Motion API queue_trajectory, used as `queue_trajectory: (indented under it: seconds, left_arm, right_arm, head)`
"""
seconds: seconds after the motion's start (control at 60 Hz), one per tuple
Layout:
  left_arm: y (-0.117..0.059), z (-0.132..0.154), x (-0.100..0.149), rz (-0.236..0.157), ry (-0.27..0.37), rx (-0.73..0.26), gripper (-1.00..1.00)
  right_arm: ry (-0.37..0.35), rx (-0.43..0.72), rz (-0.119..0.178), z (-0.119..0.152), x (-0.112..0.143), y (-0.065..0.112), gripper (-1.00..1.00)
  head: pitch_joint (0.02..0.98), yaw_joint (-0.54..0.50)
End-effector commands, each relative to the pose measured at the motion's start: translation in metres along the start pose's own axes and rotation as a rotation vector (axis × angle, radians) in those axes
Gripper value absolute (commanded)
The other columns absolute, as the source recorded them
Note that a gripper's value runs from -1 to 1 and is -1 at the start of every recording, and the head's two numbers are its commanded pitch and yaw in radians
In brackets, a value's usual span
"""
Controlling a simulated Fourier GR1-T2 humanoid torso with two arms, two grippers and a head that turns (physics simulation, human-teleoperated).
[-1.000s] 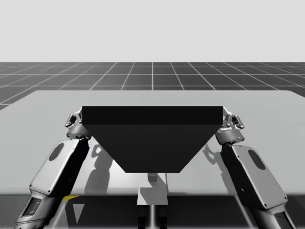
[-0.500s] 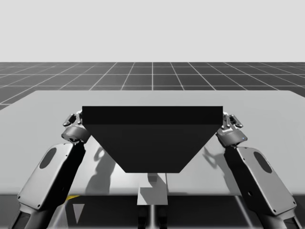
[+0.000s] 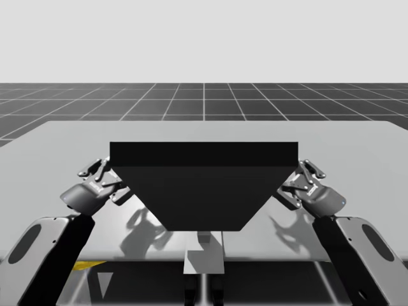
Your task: Reach around the screen and pick up the object behind it.
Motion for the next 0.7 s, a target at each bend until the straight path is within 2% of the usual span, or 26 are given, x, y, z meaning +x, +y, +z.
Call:
queue_trajectory:
  seconds: [0.017,0.1,0.167,0.217,0.283,0.483,0.7]
  left_arm:
    - [-0.01,0.023,0.005,-0.032,-0.005,-0.147,-1.0]
    - [-0.01,0.033,0.008,-0.031,-0.006,-0.193,-1.0]
    - [-0.01,0.04,0.009,-0.035,-0.003,-0.231,-1.0]
    - [-0.01,0.047,0.008,-0.028,0.005,-0.267,-1.0]
    - [-0.011,0.052,0.004,-0.038,0.026,-0.295,-1.0]
    - [-0.011,0.061,-0.013,-0.063,0.073,-0.324,-1.0]
    - [-0.021,0.055,-0.022,-0.073,0.086,-0.349,-1.0]
  right_arm:
    - [-0.007,0.113,-0.016,0.02,0.004,0.009,-1.0]
    - [-0.007,0.161,-0.001,0.029,0.004,0.008,-1.0]
    - [0.004,0.199,-0.007,0.036,0.003,0.007,-1.0]
    - [0.013,0.234,0.007,0.043,0.0,0.007,-1.0]
    - [0.037,0.259,0.009,0.051,-0.004,0.008,-1.0]
    - [0.074,0.28,-0.029,0.062,-0.021,0.015,-1.0]
    - [0.087,0.304,-0.043,0.043,-0.04,0.024,-1.0]
  head:
    - [0.062,-0.01]
    - [0.064,-0.01]
    - [0.064,-0.01]
    - [0.066,-0.01]
    - [0.068,-0.01]
    - [0.071,-0.02]
    - [0.076,-0.02]
